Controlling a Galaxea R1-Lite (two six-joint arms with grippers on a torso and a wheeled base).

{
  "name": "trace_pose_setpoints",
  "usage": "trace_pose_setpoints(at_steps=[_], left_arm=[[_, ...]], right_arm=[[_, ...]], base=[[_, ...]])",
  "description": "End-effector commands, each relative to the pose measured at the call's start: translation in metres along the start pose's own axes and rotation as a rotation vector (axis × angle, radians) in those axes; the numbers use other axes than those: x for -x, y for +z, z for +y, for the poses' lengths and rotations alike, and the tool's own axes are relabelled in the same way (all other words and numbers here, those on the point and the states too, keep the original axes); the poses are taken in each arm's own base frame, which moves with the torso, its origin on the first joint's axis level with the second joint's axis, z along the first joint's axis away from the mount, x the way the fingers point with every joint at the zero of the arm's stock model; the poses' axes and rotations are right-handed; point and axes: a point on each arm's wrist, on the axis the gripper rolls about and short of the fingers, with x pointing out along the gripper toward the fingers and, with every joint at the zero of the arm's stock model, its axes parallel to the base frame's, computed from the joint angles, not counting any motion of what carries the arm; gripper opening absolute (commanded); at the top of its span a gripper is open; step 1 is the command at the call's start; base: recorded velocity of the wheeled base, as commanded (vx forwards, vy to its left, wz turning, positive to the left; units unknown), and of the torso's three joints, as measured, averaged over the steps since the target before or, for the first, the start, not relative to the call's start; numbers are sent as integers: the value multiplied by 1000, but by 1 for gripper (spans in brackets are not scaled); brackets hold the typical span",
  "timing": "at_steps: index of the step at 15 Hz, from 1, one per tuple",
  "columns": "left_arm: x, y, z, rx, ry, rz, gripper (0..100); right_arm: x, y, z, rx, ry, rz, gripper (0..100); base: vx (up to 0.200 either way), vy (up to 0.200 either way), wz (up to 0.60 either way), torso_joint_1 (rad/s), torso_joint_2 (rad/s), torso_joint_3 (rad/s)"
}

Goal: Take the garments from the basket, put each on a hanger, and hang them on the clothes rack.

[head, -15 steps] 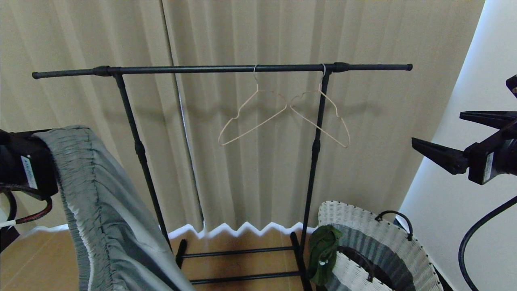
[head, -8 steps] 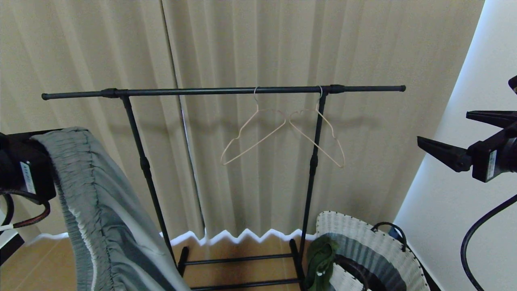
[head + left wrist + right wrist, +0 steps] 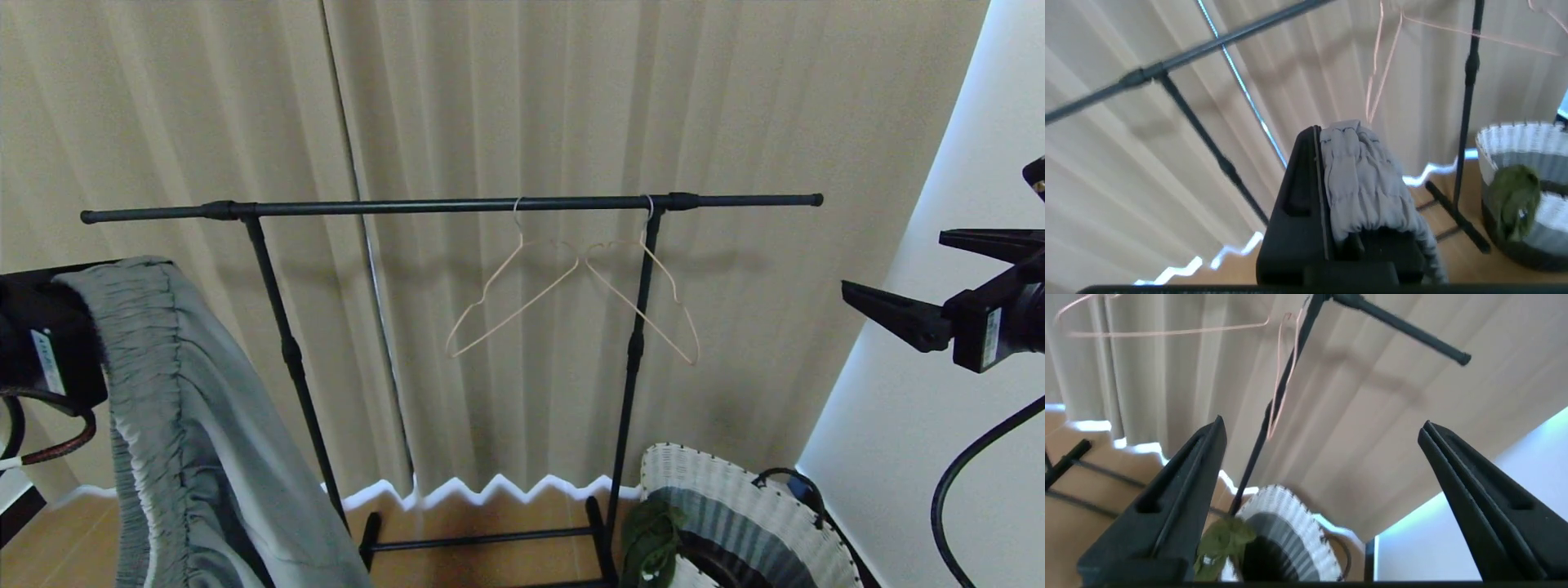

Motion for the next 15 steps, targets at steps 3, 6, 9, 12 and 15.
trace_pose_setpoints(at_steps=[3, 6, 9, 12, 15], left_arm=[[-1, -5, -1, -4, -4, 15, 0], [-1, -5, -2, -4, -4, 18, 0], [-2, -13, -4, -2, -12, 45, 0], [-3, -20, -6, -1, -18, 69, 0], [-5, -25, -8, -5, -24, 89, 0]], right_arm=[[-9, -4, 2, 1, 13, 28, 100], [-14, -6, 3, -1, 19, 42, 100], [-23, -18, 7, -1, 38, 96, 100], [-36, -31, 12, -13, 82, 158, 100], [-56, -44, 17, -67, 99, 237, 100]], base=[[200, 0, 0, 19, 2, -9], [200, 0, 0, 1, 7, -2], [200, 0, 0, 4, 4, -2], [200, 0, 0, 1, 2, 7], [200, 0, 0, 2, 5, 1]])
